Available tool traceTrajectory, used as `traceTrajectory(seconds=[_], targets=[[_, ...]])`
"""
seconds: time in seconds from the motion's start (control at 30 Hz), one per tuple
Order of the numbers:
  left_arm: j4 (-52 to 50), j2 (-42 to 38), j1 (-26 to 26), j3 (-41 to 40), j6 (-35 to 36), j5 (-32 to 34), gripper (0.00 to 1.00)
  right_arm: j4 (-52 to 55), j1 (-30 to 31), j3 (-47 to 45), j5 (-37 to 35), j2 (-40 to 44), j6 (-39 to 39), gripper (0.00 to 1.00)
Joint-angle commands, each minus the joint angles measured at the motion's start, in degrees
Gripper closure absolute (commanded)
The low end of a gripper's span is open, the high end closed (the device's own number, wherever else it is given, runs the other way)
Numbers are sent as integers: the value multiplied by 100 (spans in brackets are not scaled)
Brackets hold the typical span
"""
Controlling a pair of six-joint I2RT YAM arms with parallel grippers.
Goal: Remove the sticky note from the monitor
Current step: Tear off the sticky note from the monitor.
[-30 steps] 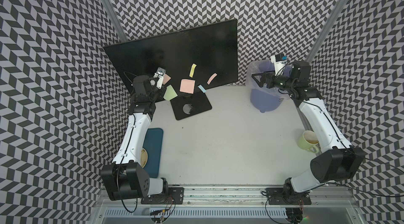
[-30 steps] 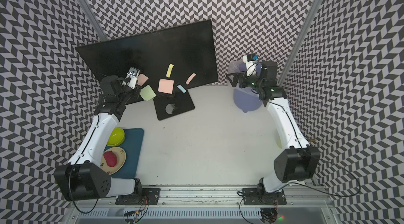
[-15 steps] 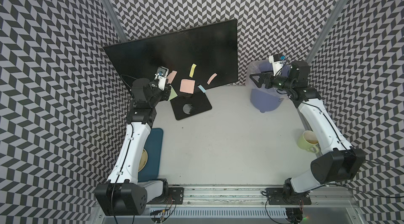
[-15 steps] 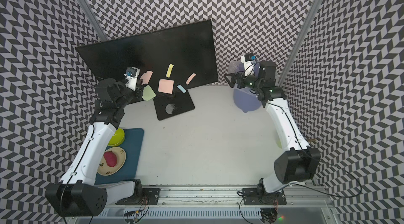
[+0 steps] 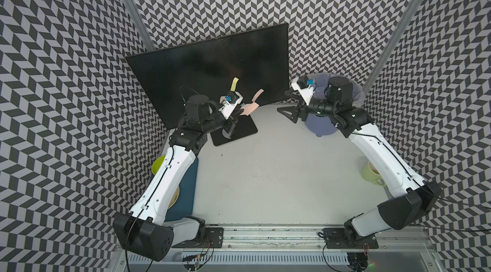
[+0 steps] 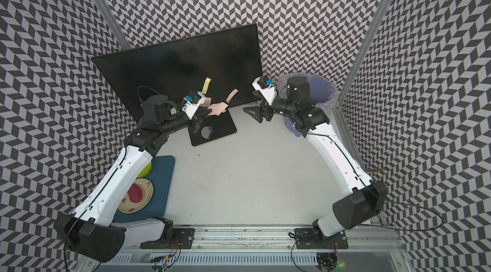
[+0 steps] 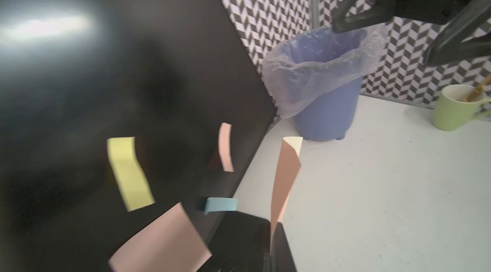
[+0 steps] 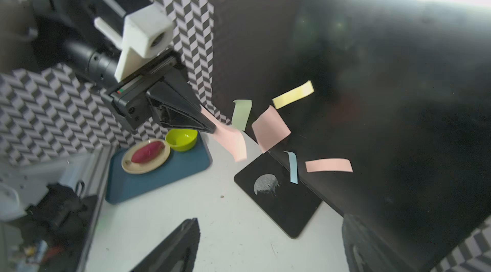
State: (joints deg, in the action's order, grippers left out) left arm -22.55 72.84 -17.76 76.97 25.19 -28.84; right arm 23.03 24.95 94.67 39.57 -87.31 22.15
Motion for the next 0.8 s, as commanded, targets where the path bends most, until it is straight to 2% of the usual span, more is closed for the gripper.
traceTrajectory(seconds=[0.0,0.23,0.57,0.77], targets=[[-560,116,-332,255,546,-122,100,213,386,102,-573,108,1421,20],[-905,262,-681,415,807,-70,100,73,785,107,-697,-14,1787,35],[-757,175,-725,349,805,-47,100,564,918,46,-207,-113,1906,54],[-666,87,-737,293,805,-59,100,685,942,44,-369,-187,1879,68]])
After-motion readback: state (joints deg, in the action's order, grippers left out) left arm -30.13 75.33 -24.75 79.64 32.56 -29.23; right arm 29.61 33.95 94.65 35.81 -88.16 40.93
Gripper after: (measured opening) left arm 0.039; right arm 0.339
